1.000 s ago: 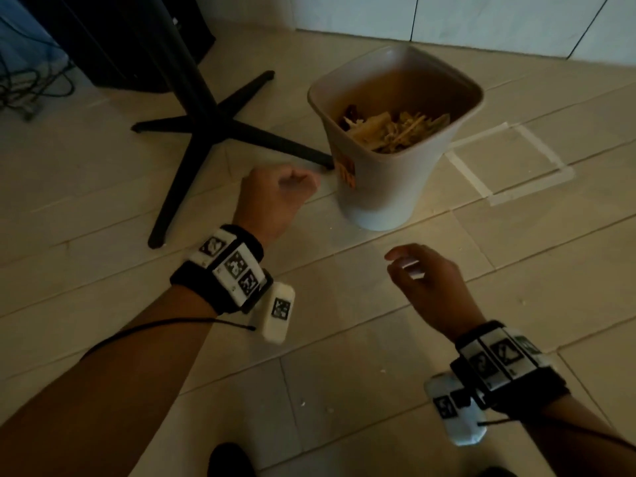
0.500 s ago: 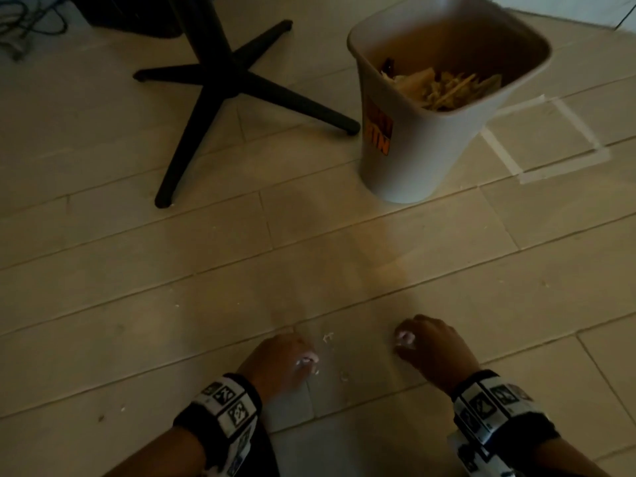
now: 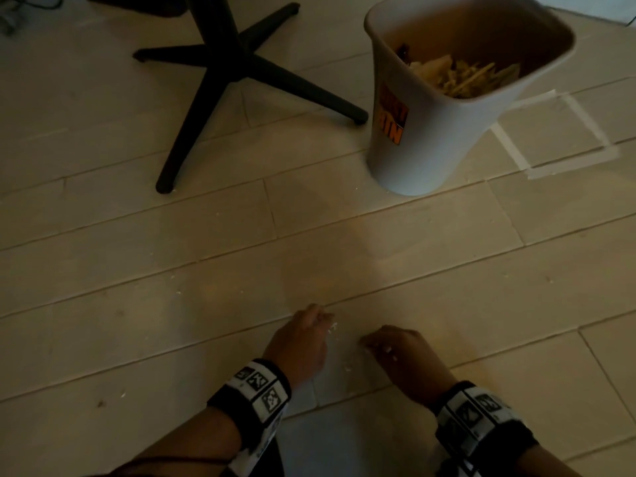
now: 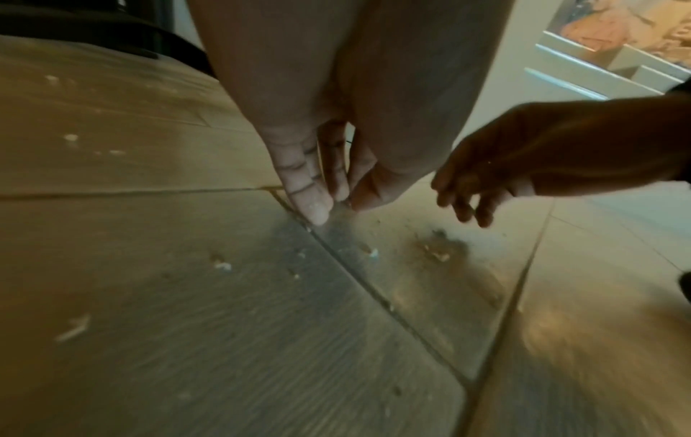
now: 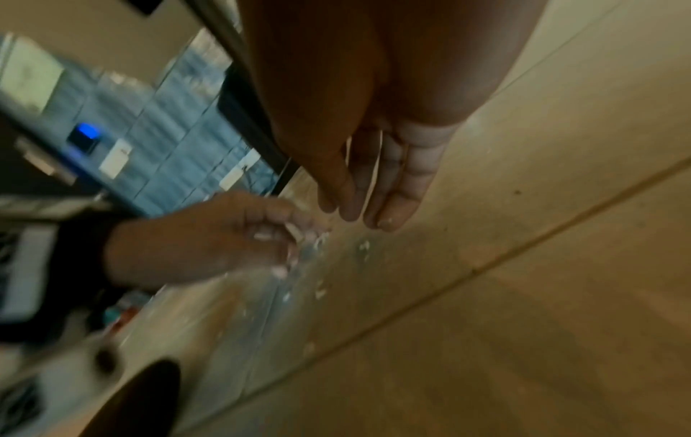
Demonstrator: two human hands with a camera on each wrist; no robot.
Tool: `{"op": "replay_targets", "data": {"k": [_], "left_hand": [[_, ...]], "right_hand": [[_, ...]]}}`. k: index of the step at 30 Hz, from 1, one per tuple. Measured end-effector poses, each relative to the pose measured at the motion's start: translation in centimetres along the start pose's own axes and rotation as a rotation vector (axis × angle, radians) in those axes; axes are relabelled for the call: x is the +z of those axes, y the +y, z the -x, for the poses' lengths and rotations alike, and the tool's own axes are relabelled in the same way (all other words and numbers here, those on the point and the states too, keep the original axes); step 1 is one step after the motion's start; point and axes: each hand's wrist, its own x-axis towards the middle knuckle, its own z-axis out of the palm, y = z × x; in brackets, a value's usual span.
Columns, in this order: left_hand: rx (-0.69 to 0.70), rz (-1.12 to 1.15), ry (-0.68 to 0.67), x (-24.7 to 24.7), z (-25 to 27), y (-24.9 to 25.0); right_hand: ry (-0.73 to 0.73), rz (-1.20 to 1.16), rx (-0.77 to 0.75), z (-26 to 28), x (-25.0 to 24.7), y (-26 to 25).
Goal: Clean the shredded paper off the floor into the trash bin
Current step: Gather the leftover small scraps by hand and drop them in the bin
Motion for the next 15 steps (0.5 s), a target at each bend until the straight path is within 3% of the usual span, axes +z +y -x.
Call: {"op": "replay_targets", "data": {"k": [4, 6, 9, 11, 15], "left_hand": [[0.104, -0.06, -0.1, 1.6, 1.5, 0.1], [0.084, 0.042, -0.043, 1.5, 2.0, -0.4], [-0.06, 0.151, 0.101, 1.2, 2.6, -1.3], [-0.139, 0.182, 0.099, 1.3, 3.1, -1.1], [-0.046, 0.185, -0.006, 2.4, 3.2, 1.3]], "right_hand": [[0.223, -0.027, 0.1, 0.2, -1.3, 0.7], [0.246, -0.008, 0.161, 0.5, -1.7, 1.4], [0.131, 0.009, 0.263, 0.9, -1.5, 2.1], [0.056, 0.025, 0.25, 1.3, -0.7, 1.8], [-0.028, 0.064, 0.165, 1.7, 1.9, -0.1]]}}
